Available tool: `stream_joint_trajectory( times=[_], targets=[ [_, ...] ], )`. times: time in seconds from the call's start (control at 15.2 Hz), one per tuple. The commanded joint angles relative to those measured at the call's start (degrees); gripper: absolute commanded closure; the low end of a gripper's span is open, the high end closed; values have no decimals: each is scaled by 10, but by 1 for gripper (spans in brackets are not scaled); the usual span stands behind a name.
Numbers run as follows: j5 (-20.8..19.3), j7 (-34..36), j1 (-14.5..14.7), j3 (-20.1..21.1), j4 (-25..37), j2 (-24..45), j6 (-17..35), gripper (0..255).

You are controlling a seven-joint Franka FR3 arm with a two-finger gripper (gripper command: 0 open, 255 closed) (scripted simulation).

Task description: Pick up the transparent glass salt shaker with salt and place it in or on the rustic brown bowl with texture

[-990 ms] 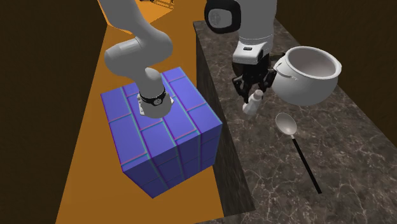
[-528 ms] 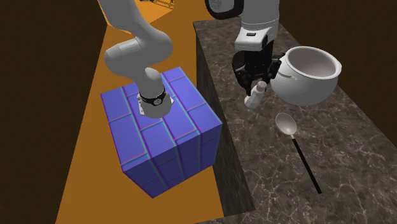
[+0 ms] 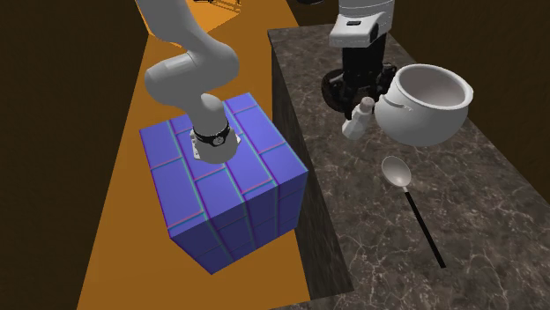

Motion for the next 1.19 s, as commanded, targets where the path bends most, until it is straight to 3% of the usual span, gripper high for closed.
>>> stream_joint_trajectory(
  times=[0.0, 0.59, 1.12],
  targets=[
    [7, 19, 10, 12, 4, -12, -13, 255],
    [45, 139, 59, 104, 38, -48, -66, 255],
    [66, 251, 68, 200, 113, -41, -107, 255]
  ],
)
